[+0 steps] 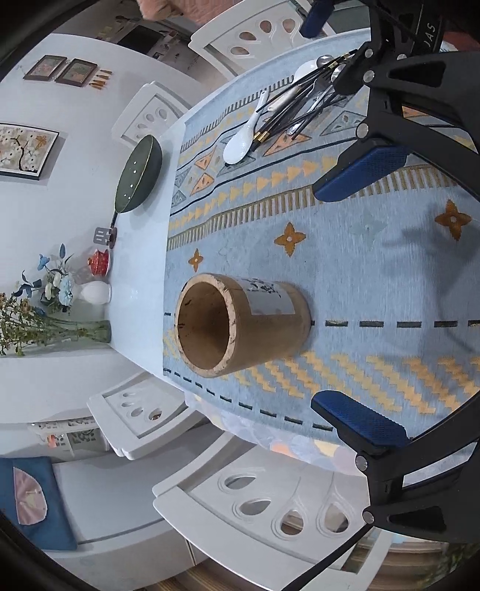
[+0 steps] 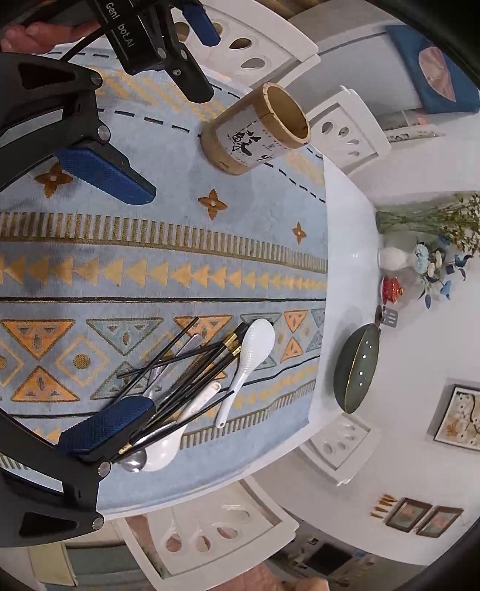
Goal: Organize utensils
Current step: 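Move the left gripper toward the bamboo cup, then grasp the bamboo cup with the left gripper and set it down centered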
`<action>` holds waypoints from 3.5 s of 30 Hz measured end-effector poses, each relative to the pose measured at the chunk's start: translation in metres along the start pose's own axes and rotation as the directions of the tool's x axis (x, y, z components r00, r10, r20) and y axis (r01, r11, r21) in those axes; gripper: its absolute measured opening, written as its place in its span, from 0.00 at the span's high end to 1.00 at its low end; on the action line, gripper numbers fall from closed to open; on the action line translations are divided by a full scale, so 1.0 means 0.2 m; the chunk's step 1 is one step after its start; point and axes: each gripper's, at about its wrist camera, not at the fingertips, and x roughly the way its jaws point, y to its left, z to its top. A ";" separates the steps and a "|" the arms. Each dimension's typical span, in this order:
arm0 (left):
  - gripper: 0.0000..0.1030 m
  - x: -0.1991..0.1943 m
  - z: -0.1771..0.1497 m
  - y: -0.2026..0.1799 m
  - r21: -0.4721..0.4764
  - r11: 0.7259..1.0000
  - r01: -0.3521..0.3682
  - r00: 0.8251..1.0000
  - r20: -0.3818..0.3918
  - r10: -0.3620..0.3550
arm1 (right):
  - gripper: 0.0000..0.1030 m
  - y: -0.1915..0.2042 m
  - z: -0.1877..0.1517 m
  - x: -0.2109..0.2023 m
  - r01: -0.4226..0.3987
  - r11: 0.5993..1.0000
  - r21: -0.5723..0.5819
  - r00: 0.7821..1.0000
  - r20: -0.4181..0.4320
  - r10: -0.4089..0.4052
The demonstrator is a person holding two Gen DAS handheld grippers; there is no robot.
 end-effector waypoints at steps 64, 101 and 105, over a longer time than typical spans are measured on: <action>0.10 0.63 0.09 0.09 0.064 0.998 -0.025 0.995 0.100 0.018 | 0.00 0.05 0.11 0.37 -0.016 0.994 -0.111 0.988 -0.153 -0.002; 0.06 0.43 -0.22 -0.10 0.075 0.994 -0.081 0.979 0.195 0.065 | 0.00 -0.07 -0.06 0.14 0.115 0.979 -0.169 0.992 -0.033 -0.122; 0.06 0.43 -0.23 -0.13 0.093 0.990 -0.102 0.977 0.199 0.082 | 0.00 -0.23 -0.05 0.16 0.189 0.967 -0.172 0.980 -0.031 -0.197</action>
